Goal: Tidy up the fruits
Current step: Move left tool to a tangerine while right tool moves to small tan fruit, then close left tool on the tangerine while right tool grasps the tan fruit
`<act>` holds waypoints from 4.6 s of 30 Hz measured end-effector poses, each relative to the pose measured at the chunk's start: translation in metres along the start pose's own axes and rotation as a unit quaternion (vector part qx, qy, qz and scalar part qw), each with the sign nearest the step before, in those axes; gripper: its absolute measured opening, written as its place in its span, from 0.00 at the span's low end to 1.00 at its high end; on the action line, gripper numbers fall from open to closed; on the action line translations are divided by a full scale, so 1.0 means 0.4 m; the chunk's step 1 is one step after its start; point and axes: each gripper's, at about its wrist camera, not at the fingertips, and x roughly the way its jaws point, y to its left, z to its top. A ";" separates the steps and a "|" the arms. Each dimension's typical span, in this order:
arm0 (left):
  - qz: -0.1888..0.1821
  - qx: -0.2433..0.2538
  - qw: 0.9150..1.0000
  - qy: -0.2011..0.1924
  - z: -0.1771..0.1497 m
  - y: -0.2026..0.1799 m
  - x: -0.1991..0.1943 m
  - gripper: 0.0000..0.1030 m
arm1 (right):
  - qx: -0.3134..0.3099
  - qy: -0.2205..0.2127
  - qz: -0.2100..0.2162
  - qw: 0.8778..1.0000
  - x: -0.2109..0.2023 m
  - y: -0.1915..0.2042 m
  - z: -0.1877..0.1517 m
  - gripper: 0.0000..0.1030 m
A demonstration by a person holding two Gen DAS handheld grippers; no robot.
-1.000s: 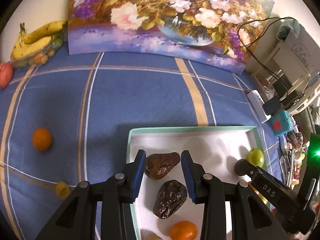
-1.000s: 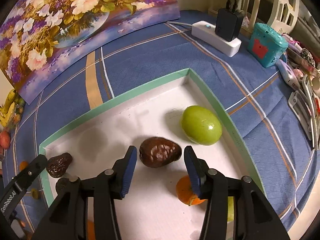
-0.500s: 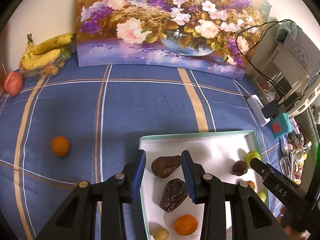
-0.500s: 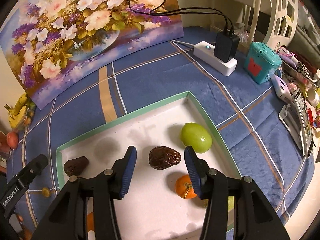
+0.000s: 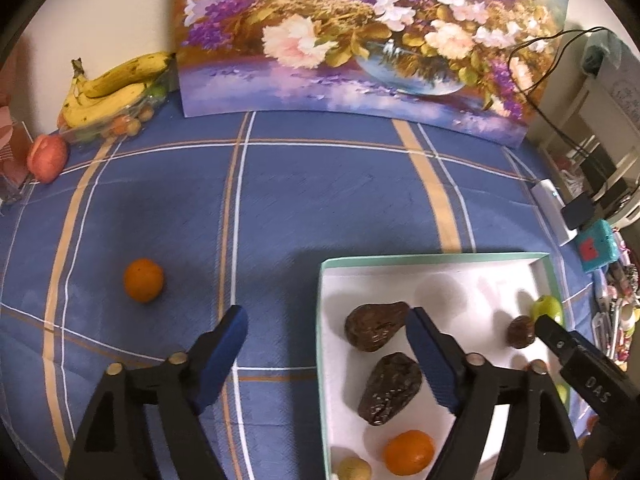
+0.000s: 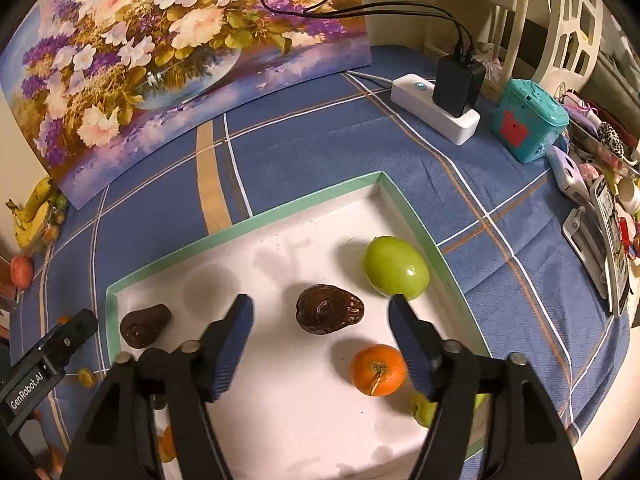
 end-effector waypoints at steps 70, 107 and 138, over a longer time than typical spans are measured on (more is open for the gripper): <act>0.096 -0.090 0.990 -0.039 -0.033 0.427 -0.189 1.00 | -0.118 -0.019 0.074 0.990 -0.070 0.271 -0.054 0.89; 0.105 -0.161 0.981 0.034 -0.073 0.613 -0.065 1.00 | -0.232 0.069 0.164 0.956 0.068 0.609 -0.239 0.74; 0.090 -0.167 0.981 0.042 -0.062 0.602 -0.030 1.00 | -0.249 0.092 0.194 0.944 0.111 0.649 -0.263 0.24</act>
